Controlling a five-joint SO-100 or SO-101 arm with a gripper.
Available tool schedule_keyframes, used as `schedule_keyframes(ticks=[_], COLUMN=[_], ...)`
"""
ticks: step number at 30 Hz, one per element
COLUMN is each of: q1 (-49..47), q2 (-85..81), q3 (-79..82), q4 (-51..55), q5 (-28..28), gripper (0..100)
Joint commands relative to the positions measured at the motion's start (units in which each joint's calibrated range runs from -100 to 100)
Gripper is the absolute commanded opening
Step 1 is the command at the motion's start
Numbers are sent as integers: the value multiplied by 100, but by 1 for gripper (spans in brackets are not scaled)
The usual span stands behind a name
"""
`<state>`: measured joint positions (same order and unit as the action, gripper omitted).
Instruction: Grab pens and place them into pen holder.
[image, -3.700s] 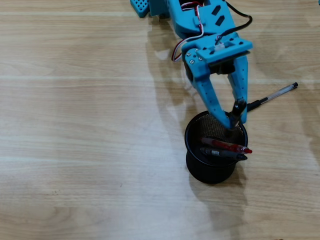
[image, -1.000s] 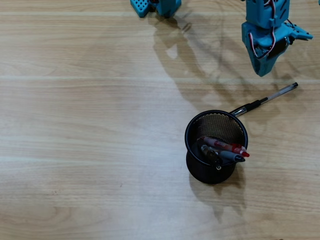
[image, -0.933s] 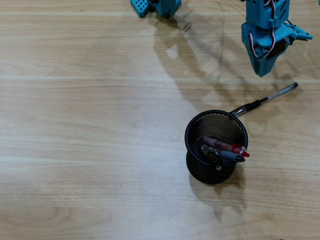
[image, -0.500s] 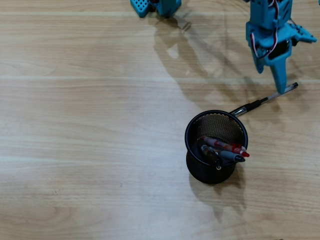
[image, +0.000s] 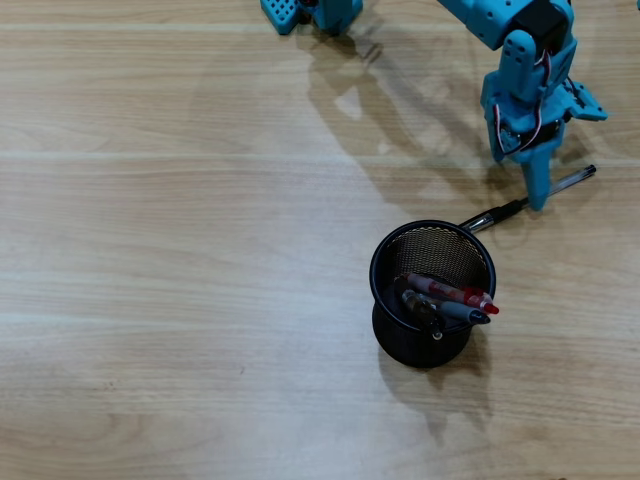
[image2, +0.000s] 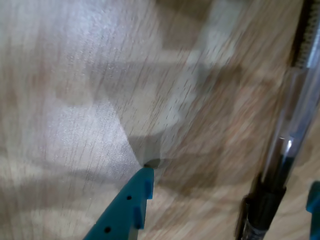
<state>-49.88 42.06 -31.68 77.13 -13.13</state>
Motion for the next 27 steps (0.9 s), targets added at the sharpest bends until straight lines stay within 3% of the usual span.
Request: schedule_keyframes(ticks=[1, 6, 9, 27], q1=[-64, -92, -119, -37], q2=[-15, 62, 62, -575], q3=[-217, -217, -217, -289], q4=[46, 46, 46, 64], q5=[-137, -320, -320, -315], gripper=[27, 8, 3, 2])
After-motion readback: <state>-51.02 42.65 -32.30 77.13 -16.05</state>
